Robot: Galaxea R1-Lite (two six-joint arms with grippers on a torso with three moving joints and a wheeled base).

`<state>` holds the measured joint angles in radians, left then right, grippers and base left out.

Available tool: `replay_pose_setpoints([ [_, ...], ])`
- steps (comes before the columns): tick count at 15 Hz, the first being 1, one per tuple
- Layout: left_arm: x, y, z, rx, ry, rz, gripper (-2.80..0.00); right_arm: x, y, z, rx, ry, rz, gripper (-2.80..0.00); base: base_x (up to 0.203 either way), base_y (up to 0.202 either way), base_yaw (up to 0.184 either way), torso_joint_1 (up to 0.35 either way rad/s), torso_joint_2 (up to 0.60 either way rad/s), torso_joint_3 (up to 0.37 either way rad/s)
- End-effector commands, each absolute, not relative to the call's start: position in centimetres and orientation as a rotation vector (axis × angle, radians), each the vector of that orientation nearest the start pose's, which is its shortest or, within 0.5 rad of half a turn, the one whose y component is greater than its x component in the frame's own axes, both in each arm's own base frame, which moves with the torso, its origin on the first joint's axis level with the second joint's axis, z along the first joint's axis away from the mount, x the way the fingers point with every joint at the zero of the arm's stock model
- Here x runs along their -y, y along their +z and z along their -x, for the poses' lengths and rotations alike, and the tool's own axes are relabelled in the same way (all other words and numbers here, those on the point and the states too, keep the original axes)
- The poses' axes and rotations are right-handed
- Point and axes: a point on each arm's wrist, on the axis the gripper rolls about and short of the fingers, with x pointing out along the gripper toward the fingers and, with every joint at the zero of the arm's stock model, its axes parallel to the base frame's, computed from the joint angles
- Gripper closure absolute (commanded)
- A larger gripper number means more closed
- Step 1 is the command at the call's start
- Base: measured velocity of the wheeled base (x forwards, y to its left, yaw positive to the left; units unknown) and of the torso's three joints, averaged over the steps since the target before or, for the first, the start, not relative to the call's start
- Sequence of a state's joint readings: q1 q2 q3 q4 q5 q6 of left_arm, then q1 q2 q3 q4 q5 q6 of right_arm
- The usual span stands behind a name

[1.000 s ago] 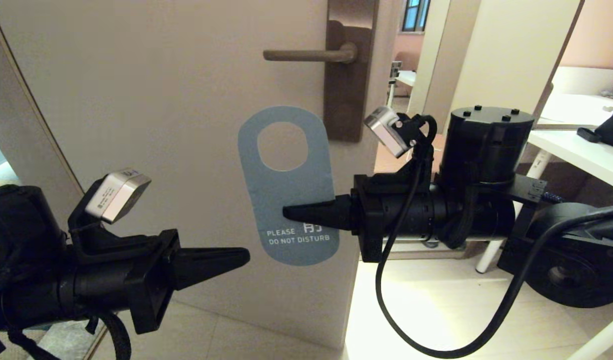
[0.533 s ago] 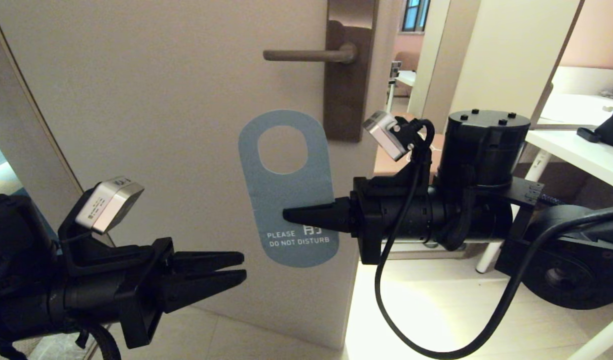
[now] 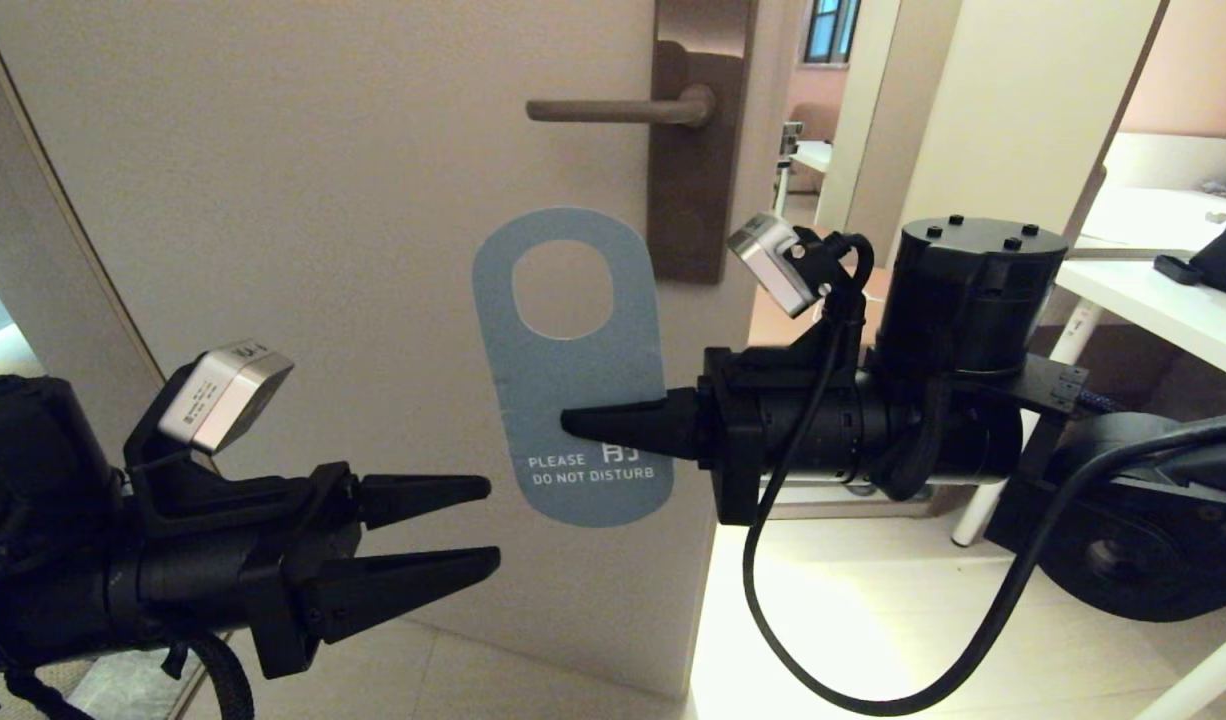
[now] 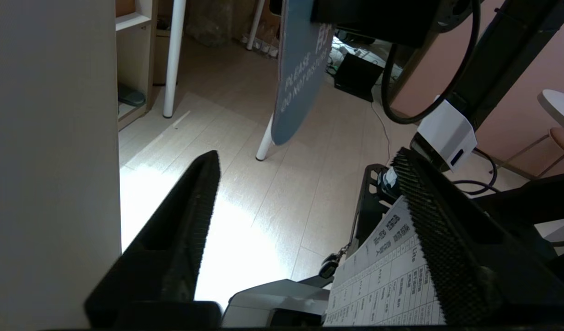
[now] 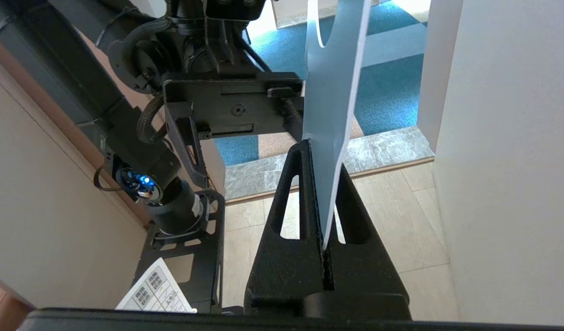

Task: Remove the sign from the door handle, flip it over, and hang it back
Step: Hand it to the other hand

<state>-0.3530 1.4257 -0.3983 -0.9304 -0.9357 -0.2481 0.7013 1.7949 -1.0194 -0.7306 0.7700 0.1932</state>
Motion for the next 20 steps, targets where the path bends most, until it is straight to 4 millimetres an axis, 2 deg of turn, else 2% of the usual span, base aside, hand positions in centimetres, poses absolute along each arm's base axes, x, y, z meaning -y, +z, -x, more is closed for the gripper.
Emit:
replay_pose_setpoints([
  [1, 8.8, 17.8, -18.7, -0.256, -1.276, 0.243, -2.8, -23.3, 22.0, -24.9, -0.189, 1.471, -0.159, 0.0, 0.0, 0.0, 0.0, 0.0, 0.0, 0.0],
  [4, 9.0, 17.4, -19.1, -0.273, -1.27, 0.248, -2.8, -23.6, 21.6, -25.2, -0.198, 1.47, -0.158, 0.0, 0.0, 0.0, 0.0, 0.0, 0.0, 0.0],
  [11, 10.3, 18.2, -21.9, -0.206, -1.291, 0.222, -2.8, -23.9, 21.8, -25.4, -0.168, 1.474, -0.159, 0.0, 0.0, 0.0, 0.0, 0.0, 0.0, 0.0],
  [16, 11.6, 17.8, -21.4, -0.222, -1.35, 0.226, -2.8, -24.1, 21.9, -25.6, -0.164, 1.476, -0.158, 0.0, 0.0, 0.0, 0.0, 0.0, 0.0, 0.0],
  [20, 12.0, 17.3, -21.9, -0.244, -1.353, 0.23, -2.8, -24.6, 22.6, -26.0, -0.13, 1.482, -0.157, 0.0, 0.0, 0.0, 0.0, 0.0, 0.0, 0.0],
])
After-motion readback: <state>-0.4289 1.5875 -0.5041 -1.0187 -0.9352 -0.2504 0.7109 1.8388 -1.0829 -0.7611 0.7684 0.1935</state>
